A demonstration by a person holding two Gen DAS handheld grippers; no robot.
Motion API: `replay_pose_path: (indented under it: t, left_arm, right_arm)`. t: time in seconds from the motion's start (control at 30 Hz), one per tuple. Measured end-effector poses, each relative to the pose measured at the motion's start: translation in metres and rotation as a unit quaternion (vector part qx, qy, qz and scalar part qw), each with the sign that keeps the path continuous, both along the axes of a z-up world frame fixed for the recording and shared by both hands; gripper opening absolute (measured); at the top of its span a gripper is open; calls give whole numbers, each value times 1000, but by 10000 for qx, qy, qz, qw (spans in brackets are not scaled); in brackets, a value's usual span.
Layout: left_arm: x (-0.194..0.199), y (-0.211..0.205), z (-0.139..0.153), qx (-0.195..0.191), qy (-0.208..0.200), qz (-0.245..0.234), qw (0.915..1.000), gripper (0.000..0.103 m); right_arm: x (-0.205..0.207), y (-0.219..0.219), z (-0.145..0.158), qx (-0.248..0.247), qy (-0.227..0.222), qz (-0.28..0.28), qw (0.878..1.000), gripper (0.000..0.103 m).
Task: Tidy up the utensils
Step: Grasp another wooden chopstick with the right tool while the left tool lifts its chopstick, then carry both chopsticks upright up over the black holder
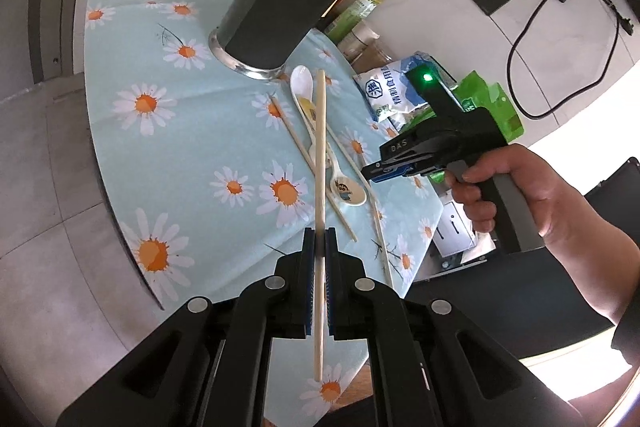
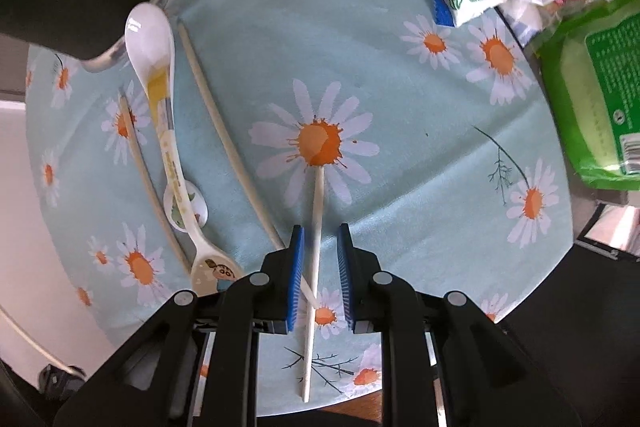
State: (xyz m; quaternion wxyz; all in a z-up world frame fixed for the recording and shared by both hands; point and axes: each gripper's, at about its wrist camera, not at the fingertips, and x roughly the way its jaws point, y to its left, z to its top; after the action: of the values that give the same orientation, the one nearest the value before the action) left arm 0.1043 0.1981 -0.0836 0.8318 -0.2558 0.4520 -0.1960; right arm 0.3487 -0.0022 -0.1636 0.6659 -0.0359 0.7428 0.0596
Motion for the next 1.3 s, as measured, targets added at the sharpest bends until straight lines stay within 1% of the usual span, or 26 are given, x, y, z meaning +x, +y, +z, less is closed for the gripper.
replay_pose_path:
  t: [0.03, 0.1, 0.17, 0.37, 0.4, 0.5, 0.57, 0.7, 0.8, 0.87, 0.97, 1.0, 1.1, 1.17, 1.2, 1.3]
  left_arm:
    - [-2, 2, 1, -29, -12, -29, 10000, 4]
    - [-4, 4, 1, -61, -11, -70, 10000, 4]
    - [-6, 6, -1, -107, 21, -119, 9999, 4]
    - [-13, 6, -5, -85, 77, -314, 9994, 3]
    - [-14, 6, -5, -90, 81, -321, 9994, 3]
    - [-14, 7, -6, -127, 55, -343, 9993, 4]
    - [-12, 7, -6, -192, 63, -342, 9992, 4]
    - [-3, 1, -1, -92, 15, -250, 9996, 4]
    - [9, -9, 7, 14, -61, -116, 9999, 4]
    - [16, -15, 10, 123, -81, -36, 9999, 4]
    - [31, -25, 13, 282, -11, 160, 9995, 4]
    - [36, -28, 13, 328, 15, 220, 9992, 4]
    - [50, -41, 15, 486, 78, 371, 9981, 4]
    - [58, -49, 17, 584, 95, 506, 9970, 4]
    - [61, -52, 18, 602, 111, 576, 9965, 4]
    - [69, -62, 24, 696, 47, 818, 9942, 4]
  right_arm:
    - [-1, 7, 0, -80, -35, 70, 9999, 16]
    - [-9, 12, 0, -100, -72, 95, 9999, 13]
    - [-13, 21, 0, -110, -134, 121, 9998, 8]
    - [-26, 38, 2, -231, -242, 307, 9990, 5]
    - [-29, 32, 5, -232, -241, 305, 9990, 5]
    - [-30, 31, 7, -148, -226, 319, 9991, 5]
    - [-32, 34, 9, -134, -260, 463, 9985, 5]
    - [-33, 33, 17, -3, -332, 640, 9974, 5]
    - [-33, 35, 30, 230, -505, 949, 9939, 5]
    - [-32, 40, 39, 468, -562, 1135, 9908, 5]
    - [-27, 46, 50, 751, -630, 1433, 9848, 5]
    - [-26, 47, 53, 922, -626, 1531, 9819, 5]
    - [-21, 46, 59, 1299, -603, 1681, 9753, 5]
    - [-14, 42, 61, 1653, -611, 1846, 9669, 5]
    - [-5, 32, 56, 1793, -611, 1902, 9633, 5]
    - [5, 26, 64, 2357, -673, 2135, 9457, 5]
